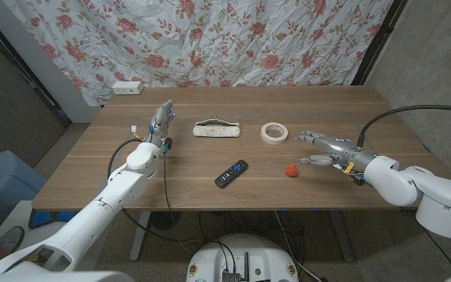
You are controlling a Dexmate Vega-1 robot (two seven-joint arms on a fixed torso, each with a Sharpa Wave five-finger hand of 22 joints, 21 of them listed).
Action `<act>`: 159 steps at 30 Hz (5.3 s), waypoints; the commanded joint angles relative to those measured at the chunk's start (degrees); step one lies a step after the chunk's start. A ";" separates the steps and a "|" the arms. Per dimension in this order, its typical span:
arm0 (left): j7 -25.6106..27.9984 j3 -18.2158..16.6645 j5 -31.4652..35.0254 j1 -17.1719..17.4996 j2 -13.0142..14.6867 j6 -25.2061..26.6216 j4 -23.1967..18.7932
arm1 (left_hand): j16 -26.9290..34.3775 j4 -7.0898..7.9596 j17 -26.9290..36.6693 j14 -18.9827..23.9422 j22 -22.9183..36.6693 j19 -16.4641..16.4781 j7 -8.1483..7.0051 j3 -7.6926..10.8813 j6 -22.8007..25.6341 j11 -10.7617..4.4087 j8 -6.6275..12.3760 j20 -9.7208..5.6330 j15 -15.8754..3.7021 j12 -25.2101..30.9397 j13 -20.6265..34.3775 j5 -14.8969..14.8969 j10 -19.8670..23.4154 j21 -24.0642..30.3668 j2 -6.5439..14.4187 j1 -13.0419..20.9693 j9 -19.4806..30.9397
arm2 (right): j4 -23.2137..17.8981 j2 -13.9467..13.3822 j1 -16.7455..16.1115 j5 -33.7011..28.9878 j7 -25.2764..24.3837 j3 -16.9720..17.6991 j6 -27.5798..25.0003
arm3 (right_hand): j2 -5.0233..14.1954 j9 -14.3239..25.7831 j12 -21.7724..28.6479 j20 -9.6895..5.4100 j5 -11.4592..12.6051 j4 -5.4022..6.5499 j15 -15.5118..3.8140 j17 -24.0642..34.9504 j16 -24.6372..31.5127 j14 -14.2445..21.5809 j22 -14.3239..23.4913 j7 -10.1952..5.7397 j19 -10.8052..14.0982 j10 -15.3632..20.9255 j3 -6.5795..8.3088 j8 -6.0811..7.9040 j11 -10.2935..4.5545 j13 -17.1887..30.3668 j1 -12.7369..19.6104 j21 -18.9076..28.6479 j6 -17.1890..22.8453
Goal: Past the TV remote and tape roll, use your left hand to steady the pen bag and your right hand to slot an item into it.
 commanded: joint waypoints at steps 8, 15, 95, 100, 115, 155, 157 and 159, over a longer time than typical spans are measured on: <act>0.97 -0.08 0.06 0.42 -0.22 0.67 0.21 | 0.05 0.03 0.24 0.42 0.10 0.57 0.19 0.28 0.65 -0.09 0.08 -1.16 -0.86 -0.11 0.13 0.31 0.41 -0.18 4.10 -0.28 0.09 | -3.67 -2.87 7.18 -6.53 6.34 -9.09 -5.98 | -0.81 0.63 0.25 0.61 0.05 -0.02 1.13 0.30 0.17 -1.21 0.14 -0.83 -1.77 -1.72 2.22 1.16 1.15 0.37 5.48 0.09 -0.72; 0.52 -0.10 -0.12 0.22 -0.14 0.60 0.58 | -0.01 0.05 0.23 0.45 0.10 0.61 0.27 0.35 0.69 -0.08 0.02 -1.16 -0.81 -0.15 0.14 0.31 0.50 -0.25 4.15 -0.28 0.09 | -4.06 -1.98 12.83 -10.64 10.89 -15.04 -7.59 | -1.72 0.99 0.14 1.07 0.26 -0.01 2.03 0.39 0.08 -2.14 0.15 -0.84 -2.40 -3.24 3.21 1.52 2.24 0.45 8.40 0.13 -1.33; -0.73 0.29 -1.04 -0.16 -0.08 0.72 2.13 | -0.26 0.30 0.22 0.56 0.11 1.15 0.29 0.84 0.60 -0.01 -0.30 -0.80 -0.68 -0.59 0.16 0.28 0.50 -0.62 4.16 -0.33 0.11 | 3.60 9.44 22.11 -22.18 16.48 -26.61 -6.65 | -4.46 6.30 1.82 -0.05 0.63 1.45 0.69 1.31 2.27 0.71 0.21 -2.81 1.49 0.58 5.66 16.59 1.42 0.58 19.56 1.19 19.73; -0.67 0.23 -1.10 0.13 0.06 0.83 1.76 | -0.27 0.27 0.21 0.56 0.11 1.13 0.28 0.88 0.61 -0.05 -0.30 -0.83 -0.65 -0.58 0.17 0.28 0.55 -0.65 4.18 -0.30 0.12 | 4.02 9.89 21.30 -22.32 14.26 -26.45 -6.92 | -4.28 6.65 2.16 -0.75 0.49 1.46 -0.20 1.41 2.70 1.75 0.20 -3.21 2.55 2.12 5.66 17.83 0.92 0.55 20.01 1.35 21.36; -0.85 0.08 -1.19 0.61 0.44 0.87 1.00 | -0.29 0.20 0.19 0.58 0.12 1.18 0.30 1.03 0.69 -0.04 -0.28 -0.70 -0.61 -0.61 0.17 0.27 0.55 -0.70 4.18 -0.23 0.13 | 5.43 10.66 20.26 -22.12 9.53 -26.29 -6.12 | -3.64 7.94 2.61 -2.59 0.01 1.22 -2.80 1.56 3.62 4.40 0.14 -4.72 5.28 6.68 5.80 22.89 -1.39 0.45 22.69 1.33 28.92; -0.22 0.74 2.57 0.91 4.21 3.58 -3.81 | -0.45 -1.84 -0.04 0.48 0.05 1.39 -0.17 1.56 1.91 0.16 0.06 -0.53 -0.64 -0.60 0.16 0.02 0.77 -0.83 3.87 1.03 0.12 | 2.04 9.02 20.20 -17.36 8.68 -22.16 -6.96 | -3.00 9.07 2.56 -3.38 -0.13 1.63 -4.02 1.81 4.17 5.92 0.14 -4.80 7.56 10.37 5.53 27.17 -2.09 0.37 24.22 1.22 35.21; -0.12 0.99 3.59 0.89 4.84 3.81 -4.48 | -0.45 -2.10 -0.05 0.49 0.04 1.41 -0.27 1.59 2.08 0.06 0.10 -0.52 -0.68 -0.58 0.16 -0.02 0.85 -0.84 3.82 1.17 0.12 | 2.02 8.93 20.18 -16.74 8.33 -21.84 -6.71 | -2.93 9.14 2.52 -3.37 -0.11 1.66 -4.13 1.84 4.19 5.96 0.14 -4.67 7.59 10.52 5.50 27.51 -2.08 0.36 24.25 1.17 35.78; 0.21 1.29 4.78 0.84 5.63 4.66 -5.43 | -0.45 -2.66 -0.06 0.49 0.02 1.42 -0.55 1.67 2.66 0.02 0.25 -0.53 -0.83 -0.57 0.16 -0.09 0.89 -0.88 3.77 1.48 0.12 | 1.88 8.87 20.28 -16.53 8.23 -21.71 -6.80 | -2.91 9.16 2.50 -3.35 -0.10 1.67 -4.11 1.85 4.21 6.00 0.14 -4.74 7.59 10.56 5.49 27.56 -2.05 0.36 24.26 1.15 35.82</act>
